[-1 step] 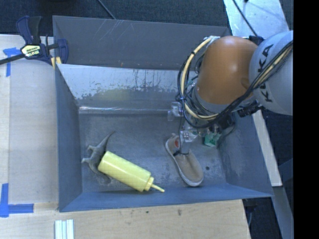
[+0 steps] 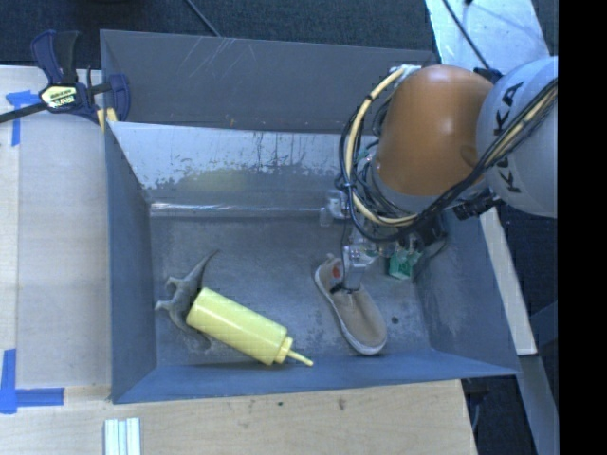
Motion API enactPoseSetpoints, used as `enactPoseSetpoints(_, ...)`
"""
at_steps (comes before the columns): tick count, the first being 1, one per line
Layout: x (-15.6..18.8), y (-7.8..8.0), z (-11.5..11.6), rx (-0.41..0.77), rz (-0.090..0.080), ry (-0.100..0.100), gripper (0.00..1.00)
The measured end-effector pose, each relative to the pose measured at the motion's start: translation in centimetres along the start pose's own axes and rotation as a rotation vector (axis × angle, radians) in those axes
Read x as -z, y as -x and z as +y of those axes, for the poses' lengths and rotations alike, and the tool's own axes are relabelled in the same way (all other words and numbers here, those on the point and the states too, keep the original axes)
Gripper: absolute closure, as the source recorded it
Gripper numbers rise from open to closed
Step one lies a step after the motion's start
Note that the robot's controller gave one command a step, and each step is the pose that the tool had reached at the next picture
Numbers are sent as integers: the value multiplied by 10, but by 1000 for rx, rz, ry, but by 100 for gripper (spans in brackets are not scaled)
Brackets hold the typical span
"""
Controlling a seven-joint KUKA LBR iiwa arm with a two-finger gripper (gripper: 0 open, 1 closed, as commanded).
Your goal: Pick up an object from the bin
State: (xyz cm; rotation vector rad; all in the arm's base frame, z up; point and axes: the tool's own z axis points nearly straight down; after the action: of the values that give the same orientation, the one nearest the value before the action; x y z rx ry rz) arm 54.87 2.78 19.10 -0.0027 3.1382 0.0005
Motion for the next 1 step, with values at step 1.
enactPoseSetpoints(1, -45, 12, -34, 186, -7, 0, 0)
